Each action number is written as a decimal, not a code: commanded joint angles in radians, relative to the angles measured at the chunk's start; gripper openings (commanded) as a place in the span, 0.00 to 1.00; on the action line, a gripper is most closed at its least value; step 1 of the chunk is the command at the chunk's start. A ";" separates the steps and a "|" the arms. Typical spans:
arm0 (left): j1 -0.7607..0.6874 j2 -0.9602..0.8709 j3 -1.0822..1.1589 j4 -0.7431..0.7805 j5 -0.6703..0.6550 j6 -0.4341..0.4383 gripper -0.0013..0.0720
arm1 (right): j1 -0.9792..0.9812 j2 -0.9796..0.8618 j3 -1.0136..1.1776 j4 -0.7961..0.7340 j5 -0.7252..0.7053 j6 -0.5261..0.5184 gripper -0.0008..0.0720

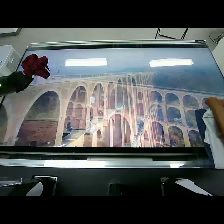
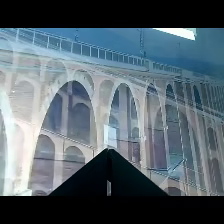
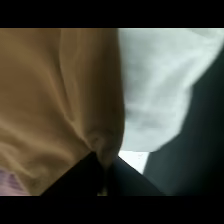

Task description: Fold the clothes and pants, and hang the long-sleeved shirts on hangers.

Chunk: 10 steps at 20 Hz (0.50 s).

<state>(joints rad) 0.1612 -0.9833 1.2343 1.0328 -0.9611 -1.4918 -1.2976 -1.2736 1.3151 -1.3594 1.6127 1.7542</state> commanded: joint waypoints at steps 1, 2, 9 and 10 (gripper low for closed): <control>-0.001 0.000 0.000 -0.023 0.000 0.000 0.04 | -0.003 0.014 -0.166 -0.122 -0.087 -0.016 0.07; -0.001 0.000 0.000 -0.034 0.000 0.000 0.04 | -0.003 0.014 -0.171 -0.120 -0.115 -0.016 0.29; -0.038 -0.058 0.140 0.144 0.005 -0.014 0.04 | 0.147 0.037 0.201 0.252 -0.420 -0.243 0.96; -0.074 -0.101 0.209 0.304 -0.045 -0.081 0.04 | 0.259 0.037 0.278 0.248 -0.472 -0.272 0.95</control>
<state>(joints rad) 0.1326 -1.0252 1.3327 1.0897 -0.9531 -1.5040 -1.1973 -1.2400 1.4113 -1.2293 1.3140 1.5883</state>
